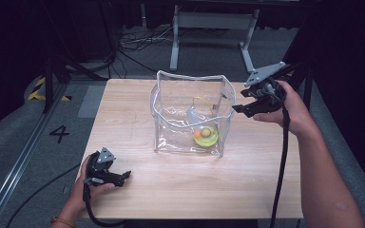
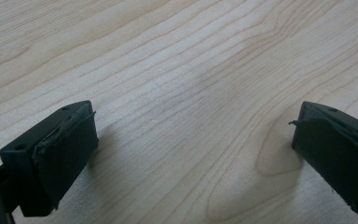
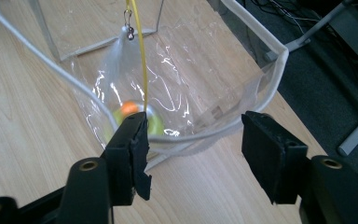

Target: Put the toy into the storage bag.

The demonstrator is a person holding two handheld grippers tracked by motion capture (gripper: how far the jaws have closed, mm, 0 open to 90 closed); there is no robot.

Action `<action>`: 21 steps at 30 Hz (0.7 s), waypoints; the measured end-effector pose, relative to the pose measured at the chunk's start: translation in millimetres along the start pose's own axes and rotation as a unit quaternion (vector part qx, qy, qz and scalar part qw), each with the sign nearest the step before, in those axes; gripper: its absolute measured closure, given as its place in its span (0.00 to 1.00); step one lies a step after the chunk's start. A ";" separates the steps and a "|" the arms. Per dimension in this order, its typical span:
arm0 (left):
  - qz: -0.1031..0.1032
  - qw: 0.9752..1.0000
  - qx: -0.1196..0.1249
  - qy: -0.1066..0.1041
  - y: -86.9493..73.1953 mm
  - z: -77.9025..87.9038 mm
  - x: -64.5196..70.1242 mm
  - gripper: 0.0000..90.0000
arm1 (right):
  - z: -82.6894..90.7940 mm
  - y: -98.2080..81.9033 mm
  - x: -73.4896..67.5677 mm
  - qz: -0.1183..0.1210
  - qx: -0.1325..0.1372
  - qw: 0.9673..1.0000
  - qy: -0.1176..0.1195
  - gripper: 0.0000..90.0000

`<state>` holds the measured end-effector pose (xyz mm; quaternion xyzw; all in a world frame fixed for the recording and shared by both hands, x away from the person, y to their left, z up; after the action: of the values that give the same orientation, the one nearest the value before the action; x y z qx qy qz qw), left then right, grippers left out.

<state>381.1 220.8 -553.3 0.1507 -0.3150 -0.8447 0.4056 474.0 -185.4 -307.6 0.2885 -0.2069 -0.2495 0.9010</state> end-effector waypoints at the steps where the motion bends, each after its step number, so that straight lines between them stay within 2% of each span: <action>1: 0.000 1.000 0.000 0.000 0.0 0.0 0.0 0.01 | 0.0 0.0 0.0 0.000 0.000 1.000 0.000 0.44; 7: 0.000 1.000 -0.001 0.002 -0.1 0.2 0.0 0.01 | 11.4 -20.7 2.0 -0.005 0.010 1.000 -0.009 0.39; 9: 0.000 1.000 -0.001 0.002 -0.1 0.2 0.0 0.01 | 13.9 -33.0 2.9 -0.002 0.012 1.000 -0.017 0.37; 11: 0.000 1.000 -0.001 0.002 -0.1 0.2 0.0 0.01 | 13.8 -37.0 3.1 -0.005 0.014 1.000 -0.017 0.37; 12: 0.001 1.000 0.000 0.002 -0.1 0.2 0.0 0.01 | 12.7 -46.3 2.7 -0.007 0.014 1.000 -0.019 0.37; 13: 0.001 1.000 0.000 0.002 -0.1 0.2 0.0 0.01 | 12.7 -46.3 2.7 -0.007 0.014 1.000 -0.019 0.37; 14: 0.002 1.000 0.000 0.002 -0.1 0.2 0.2 0.01 | 11.2 -56.9 2.4 -0.005 0.013 1.000 -0.022 0.36; 21: 0.002 1.000 0.001 0.003 0.0 0.2 0.1 0.01 | 7.5 -82.8 0.6 -0.009 0.018 0.999 -0.034 0.36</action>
<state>381.0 220.8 -553.2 0.1532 -0.3148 -0.8429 0.4086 443.2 -247.5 -353.4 0.2973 -0.2395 -0.2634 0.8859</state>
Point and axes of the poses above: each handheld gripper's, and its own axes: z roughly backward along the jaws, y roughly out of its top, x roughly to its right, the point moved 8 cm from there along -z, roughly forward along the jaws, and after that the axes turned 2 degrees about -z, right-handed, at the moved point
